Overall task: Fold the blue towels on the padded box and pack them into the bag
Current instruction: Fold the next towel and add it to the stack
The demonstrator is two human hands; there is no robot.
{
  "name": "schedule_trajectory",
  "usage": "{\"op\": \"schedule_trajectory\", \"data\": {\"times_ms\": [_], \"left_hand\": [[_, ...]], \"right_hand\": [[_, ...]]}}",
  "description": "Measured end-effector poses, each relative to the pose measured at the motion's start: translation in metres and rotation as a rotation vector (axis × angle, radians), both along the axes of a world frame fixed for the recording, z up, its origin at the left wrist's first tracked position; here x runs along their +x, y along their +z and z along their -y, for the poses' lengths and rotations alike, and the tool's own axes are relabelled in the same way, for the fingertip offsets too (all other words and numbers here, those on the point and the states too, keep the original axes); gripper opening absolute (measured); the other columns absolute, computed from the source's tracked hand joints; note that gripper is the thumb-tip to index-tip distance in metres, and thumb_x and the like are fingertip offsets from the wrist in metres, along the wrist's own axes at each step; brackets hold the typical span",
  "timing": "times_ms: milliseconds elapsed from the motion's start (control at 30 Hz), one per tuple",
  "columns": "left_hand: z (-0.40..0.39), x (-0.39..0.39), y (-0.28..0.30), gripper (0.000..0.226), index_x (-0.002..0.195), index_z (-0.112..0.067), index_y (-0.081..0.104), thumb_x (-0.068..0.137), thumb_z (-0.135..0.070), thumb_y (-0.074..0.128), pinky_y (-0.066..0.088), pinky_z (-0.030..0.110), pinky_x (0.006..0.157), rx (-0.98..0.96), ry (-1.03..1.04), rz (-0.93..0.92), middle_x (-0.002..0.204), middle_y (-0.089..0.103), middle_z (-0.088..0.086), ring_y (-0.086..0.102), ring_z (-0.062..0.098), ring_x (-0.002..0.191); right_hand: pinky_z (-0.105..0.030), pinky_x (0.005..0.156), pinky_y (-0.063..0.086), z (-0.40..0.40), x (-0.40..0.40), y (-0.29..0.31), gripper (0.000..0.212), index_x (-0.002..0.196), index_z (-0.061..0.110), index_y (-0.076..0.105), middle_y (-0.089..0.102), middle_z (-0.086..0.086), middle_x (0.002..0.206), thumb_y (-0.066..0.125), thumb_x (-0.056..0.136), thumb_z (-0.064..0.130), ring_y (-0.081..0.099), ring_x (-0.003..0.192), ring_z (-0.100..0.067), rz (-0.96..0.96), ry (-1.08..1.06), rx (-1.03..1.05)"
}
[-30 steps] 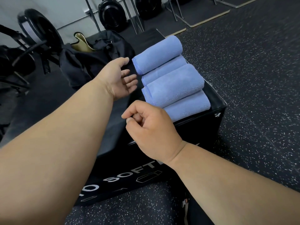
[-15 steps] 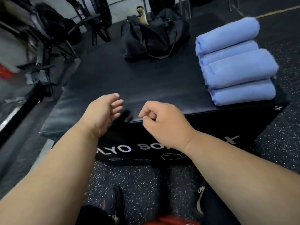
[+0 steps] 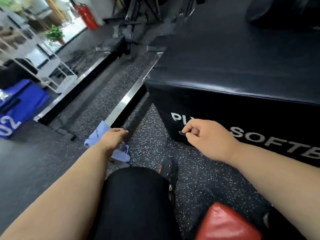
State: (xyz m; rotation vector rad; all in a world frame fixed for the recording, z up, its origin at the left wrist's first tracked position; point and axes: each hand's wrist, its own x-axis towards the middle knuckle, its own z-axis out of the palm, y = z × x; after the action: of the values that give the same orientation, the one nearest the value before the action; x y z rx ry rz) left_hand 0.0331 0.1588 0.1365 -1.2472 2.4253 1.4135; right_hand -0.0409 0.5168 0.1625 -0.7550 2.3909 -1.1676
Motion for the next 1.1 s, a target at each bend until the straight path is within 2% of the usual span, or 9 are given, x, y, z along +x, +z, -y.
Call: {"op": "schedule_trajectory", "data": {"times_ms": [300, 500, 567, 633, 700, 800, 933, 1000, 1100], "left_hand": [[0.111, 0.097, -0.070, 0.025, 0.075, -0.015, 0.069, 0.095, -0.001, 0.063, 0.027, 0.018, 0.036, 0.017, 0.236, 0.100, 0.043, 0.054, -0.012, 0.040, 0.011, 0.044], [0.136, 0.089, -0.106, 0.024, 0.083, -0.011, 0.067, 0.098, 0.005, 0.058, 0.033, 0.013, 0.034, 0.199, 0.333, 0.047, 0.050, 0.062, -0.011, 0.050, 0.002, 0.037], [0.153, 0.081, -0.119, 0.018, 0.092, -0.010, 0.073, 0.096, 0.001, 0.059, 0.042, 0.018, 0.043, 0.246, 0.361, 0.022, 0.071, 0.072, -0.001, 0.060, 0.007, 0.054], [0.176, 0.075, -0.141, 0.021, 0.110, -0.010, 0.075, 0.093, -0.010, 0.063, 0.059, 0.036, 0.073, 0.252, 0.390, 0.015, 0.115, 0.075, 0.016, 0.070, 0.032, 0.099], [0.196, 0.068, -0.161, 0.037, 0.130, -0.011, 0.066, 0.094, -0.014, 0.064, 0.056, 0.053, 0.094, 0.266, 0.443, 0.007, 0.141, 0.062, 0.023, 0.064, 0.049, 0.119], [0.197, 0.054, -0.149, 0.054, 0.152, -0.017, 0.052, 0.099, -0.008, 0.059, 0.052, 0.037, 0.087, 0.288, 0.454, -0.038, 0.149, 0.056, 0.014, 0.061, 0.040, 0.122], [0.206, 0.047, -0.161, 0.071, 0.162, -0.013, 0.038, 0.095, 0.002, 0.053, 0.037, 0.036, 0.109, 0.331, 0.395, -0.022, 0.165, 0.040, 0.009, 0.043, 0.030, 0.145], [0.207, 0.042, -0.168, 0.061, 0.153, -0.011, 0.049, 0.094, 0.006, 0.050, 0.037, 0.032, 0.102, 0.367, 0.414, -0.011, 0.153, 0.051, 0.008, 0.048, 0.028, 0.139], [0.208, 0.035, -0.170, 0.027, 0.101, -0.022, 0.060, 0.097, 0.004, 0.051, 0.035, 0.024, 0.068, 0.406, 0.426, -0.016, 0.100, 0.057, -0.006, 0.053, 0.013, 0.089]], "right_hand": [[-0.028, 0.056, 0.049, 0.111, 0.019, -0.018, 0.016, 0.095, 0.039, 0.068, 0.070, 0.004, 0.071, 0.060, 0.101, 0.026, 0.059, 0.054, -0.008, 0.051, 0.056, 0.084], [-0.030, 0.054, 0.046, 0.170, 0.016, -0.027, 0.017, 0.092, 0.033, 0.070, 0.068, -0.001, 0.069, 0.060, 0.101, 0.023, 0.053, 0.050, -0.006, 0.109, 0.017, 0.063], [-0.028, 0.053, 0.046, 0.186, 0.014, -0.031, 0.016, 0.093, 0.034, 0.070, 0.069, 0.004, 0.067, 0.061, 0.101, 0.024, 0.055, 0.050, -0.006, 0.115, 0.014, 0.070], [-0.023, 0.050, 0.044, 0.200, 0.011, -0.034, 0.016, 0.092, 0.034, 0.070, 0.068, 0.009, 0.068, 0.062, 0.101, 0.025, 0.054, 0.050, -0.004, 0.118, 0.019, 0.082], [-0.020, 0.047, 0.042, 0.213, 0.007, -0.037, 0.015, 0.091, 0.034, 0.071, 0.068, 0.011, 0.069, 0.062, 0.100, 0.025, 0.054, 0.049, -0.003, 0.131, 0.020, 0.077], [-0.022, 0.047, 0.044, 0.228, 0.000, -0.040, 0.016, 0.089, 0.033, 0.071, 0.067, 0.012, 0.069, 0.063, 0.100, 0.024, 0.054, 0.050, -0.003, 0.132, 0.019, 0.077], [-0.027, 0.050, 0.047, 0.241, -0.008, -0.042, 0.015, 0.089, 0.033, 0.071, 0.070, 0.007, 0.076, 0.063, 0.099, 0.025, 0.056, 0.052, -0.006, 0.128, 0.024, 0.083], [-0.030, 0.051, 0.049, 0.244, -0.010, -0.043, 0.015, 0.089, 0.033, 0.071, 0.072, 0.005, 0.079, 0.063, 0.099, 0.025, 0.058, 0.054, -0.008, 0.126, 0.022, 0.086], [-0.033, 0.052, 0.052, 0.247, -0.012, -0.043, 0.015, 0.090, 0.033, 0.072, 0.073, 0.004, 0.080, 0.063, 0.099, 0.024, 0.061, 0.055, -0.015, 0.134, 0.012, 0.081]]}}
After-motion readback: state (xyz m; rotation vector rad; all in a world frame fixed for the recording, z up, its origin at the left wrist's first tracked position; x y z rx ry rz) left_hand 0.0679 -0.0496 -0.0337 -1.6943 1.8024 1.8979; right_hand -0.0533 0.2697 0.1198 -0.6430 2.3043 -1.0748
